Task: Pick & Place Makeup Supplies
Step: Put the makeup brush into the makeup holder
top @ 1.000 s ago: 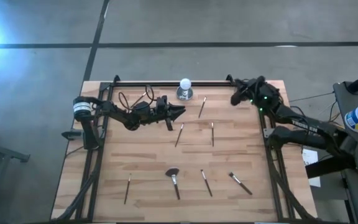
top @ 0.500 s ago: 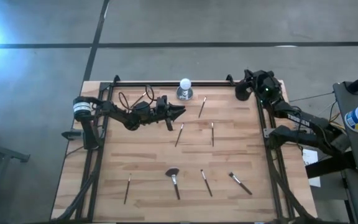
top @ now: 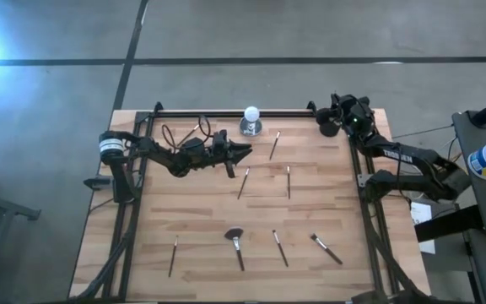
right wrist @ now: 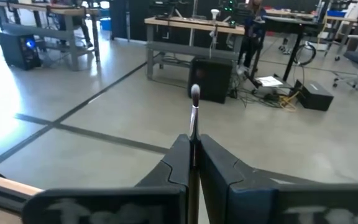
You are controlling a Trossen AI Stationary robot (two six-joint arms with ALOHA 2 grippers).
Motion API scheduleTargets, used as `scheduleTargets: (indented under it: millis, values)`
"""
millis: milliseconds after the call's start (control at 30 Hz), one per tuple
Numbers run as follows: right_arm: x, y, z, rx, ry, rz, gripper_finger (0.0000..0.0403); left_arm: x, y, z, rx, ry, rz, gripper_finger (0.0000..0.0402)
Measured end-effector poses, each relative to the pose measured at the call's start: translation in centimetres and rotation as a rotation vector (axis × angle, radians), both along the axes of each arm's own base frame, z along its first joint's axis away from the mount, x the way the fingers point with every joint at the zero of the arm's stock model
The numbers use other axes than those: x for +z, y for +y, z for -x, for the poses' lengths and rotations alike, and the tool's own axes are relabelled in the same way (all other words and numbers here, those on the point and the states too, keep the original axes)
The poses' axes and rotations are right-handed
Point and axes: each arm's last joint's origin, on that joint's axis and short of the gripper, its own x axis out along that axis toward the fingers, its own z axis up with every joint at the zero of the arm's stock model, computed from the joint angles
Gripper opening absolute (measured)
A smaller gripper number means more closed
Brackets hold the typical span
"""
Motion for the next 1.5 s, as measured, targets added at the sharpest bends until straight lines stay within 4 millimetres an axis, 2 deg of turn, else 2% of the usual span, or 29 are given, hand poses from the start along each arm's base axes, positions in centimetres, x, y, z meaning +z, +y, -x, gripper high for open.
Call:
scheduleTargets:
  millis: [633, 967, 1200, 1500]
  values:
    - [-2.7, -1.1, -0.8, -0.025, 0.045, -0.094, 0.0013, 0.0, 0.0, 0.0, 0.001, 0.000, -0.001, 0.0075]
    - [-2.7, -1.1, -0.7, -0.050, 0.030, -0.100, 0.0014, 0.0, 0.0, 0.0, 0.002, 0.000, -0.001, 0.0075]
    - [-3.2, -1.0, -0.7, -0.060, -0.008, -0.160, 0.0043, 0.0, 0.0, 0.0, 0.009, 0.000, 0.001, 0.0075]
    - [-3.7, -0.9, -0.6, -0.079, -0.066, -0.226, 0.0031, 0.0, 0.0, 0.0, 0.008, -0.001, 0.006, 0.0075]
